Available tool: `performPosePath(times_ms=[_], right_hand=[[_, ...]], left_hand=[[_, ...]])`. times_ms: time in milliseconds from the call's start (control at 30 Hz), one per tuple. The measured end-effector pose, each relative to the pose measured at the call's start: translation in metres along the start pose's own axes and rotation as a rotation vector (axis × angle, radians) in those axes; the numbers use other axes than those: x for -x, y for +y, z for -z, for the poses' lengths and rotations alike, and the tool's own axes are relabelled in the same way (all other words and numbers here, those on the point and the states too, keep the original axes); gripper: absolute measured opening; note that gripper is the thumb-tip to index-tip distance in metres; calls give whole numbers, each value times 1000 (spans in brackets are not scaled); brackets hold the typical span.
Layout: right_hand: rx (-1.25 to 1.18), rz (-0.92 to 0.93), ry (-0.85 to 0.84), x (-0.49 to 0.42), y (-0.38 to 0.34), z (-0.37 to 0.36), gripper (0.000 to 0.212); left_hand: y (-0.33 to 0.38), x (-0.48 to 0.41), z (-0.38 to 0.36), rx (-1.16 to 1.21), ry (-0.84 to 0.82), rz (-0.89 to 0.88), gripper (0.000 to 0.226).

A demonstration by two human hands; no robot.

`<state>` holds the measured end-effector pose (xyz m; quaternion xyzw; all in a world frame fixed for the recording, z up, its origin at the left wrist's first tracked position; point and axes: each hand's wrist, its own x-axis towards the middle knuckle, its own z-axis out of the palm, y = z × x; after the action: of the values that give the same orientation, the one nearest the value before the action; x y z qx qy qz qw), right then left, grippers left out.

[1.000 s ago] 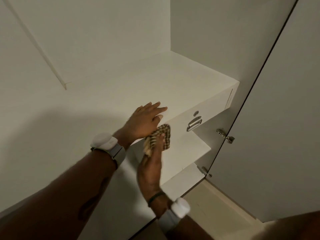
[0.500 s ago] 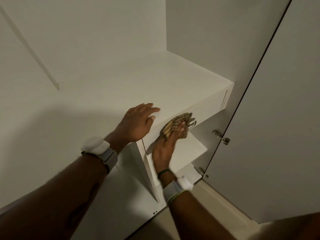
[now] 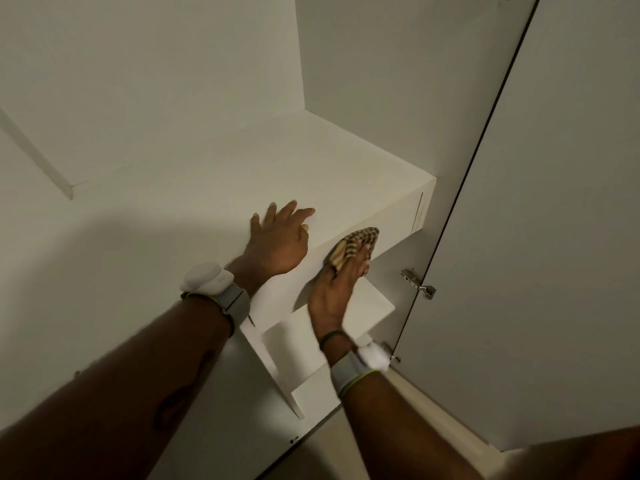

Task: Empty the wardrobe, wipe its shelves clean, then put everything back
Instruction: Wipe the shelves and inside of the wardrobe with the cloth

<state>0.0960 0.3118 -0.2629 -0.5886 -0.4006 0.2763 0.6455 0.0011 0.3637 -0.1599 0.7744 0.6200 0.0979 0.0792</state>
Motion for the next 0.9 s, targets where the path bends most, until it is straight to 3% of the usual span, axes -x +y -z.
performPosePath(times_ms=[133, 233, 500, 633, 900], right_hand=[[-27, -106, 36, -65, 15, 23, 69], [-43, -114, 48, -62, 11, 21, 69], [74, 105, -141, 18, 13, 13, 63], [45, 76, -131, -25, 22, 27, 66], [64, -15, 27, -160, 41, 73, 68]], left_hand=[[16, -22, -4, -34, -2, -6, 48], [30, -42, -9, -40, -14, -22, 48], [71, -88, -15, 10, -77, -46, 50], [92, -107, -21, 14, -75, -78, 50], [93, -113, -37, -9, 79, -83, 48]])
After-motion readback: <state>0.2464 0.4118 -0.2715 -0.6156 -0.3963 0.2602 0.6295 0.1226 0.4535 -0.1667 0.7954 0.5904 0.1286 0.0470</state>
